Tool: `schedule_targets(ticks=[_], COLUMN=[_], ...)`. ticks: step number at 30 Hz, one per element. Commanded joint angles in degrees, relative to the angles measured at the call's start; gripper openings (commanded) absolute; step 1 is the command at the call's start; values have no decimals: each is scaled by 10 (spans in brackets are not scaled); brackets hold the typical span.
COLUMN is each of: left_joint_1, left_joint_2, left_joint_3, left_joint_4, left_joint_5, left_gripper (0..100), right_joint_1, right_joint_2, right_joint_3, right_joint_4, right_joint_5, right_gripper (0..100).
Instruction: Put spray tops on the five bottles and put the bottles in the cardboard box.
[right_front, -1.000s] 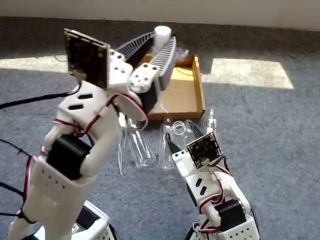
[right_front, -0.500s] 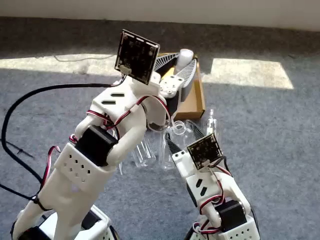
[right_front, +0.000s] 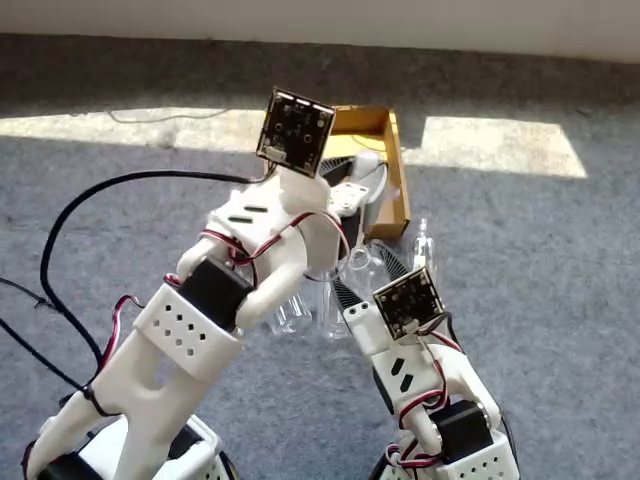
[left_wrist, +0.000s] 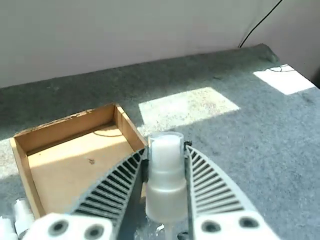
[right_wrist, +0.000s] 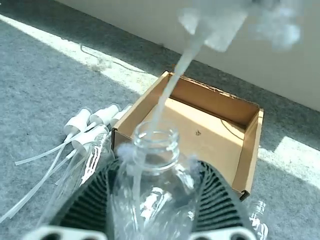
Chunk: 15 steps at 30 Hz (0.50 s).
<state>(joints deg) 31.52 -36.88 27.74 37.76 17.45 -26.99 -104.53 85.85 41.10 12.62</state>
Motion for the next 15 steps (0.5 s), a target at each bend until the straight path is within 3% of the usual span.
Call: schedule_targets(ticks=[1, 4, 8, 15], left_joint_1=[6, 6, 7, 7], left_joint_2=[-6, -6, -6, -6], left_joint_3=[29, 44, 65, 109], left_joint_4=[-11, -11, -12, -12], left_joint_5=[4, 3, 4, 2], left_gripper=[5, 5, 5, 5], right_joint_1=[0, 1, 20, 56], right_joint_2=[-7, -8, -7, -7], right_joint_3=[-7, -7, -7, -7], right_joint_4=[-10, -14, -62, -99], right_joint_5=[-5, -13, -84, -91], right_gripper=[4, 4, 4, 4])
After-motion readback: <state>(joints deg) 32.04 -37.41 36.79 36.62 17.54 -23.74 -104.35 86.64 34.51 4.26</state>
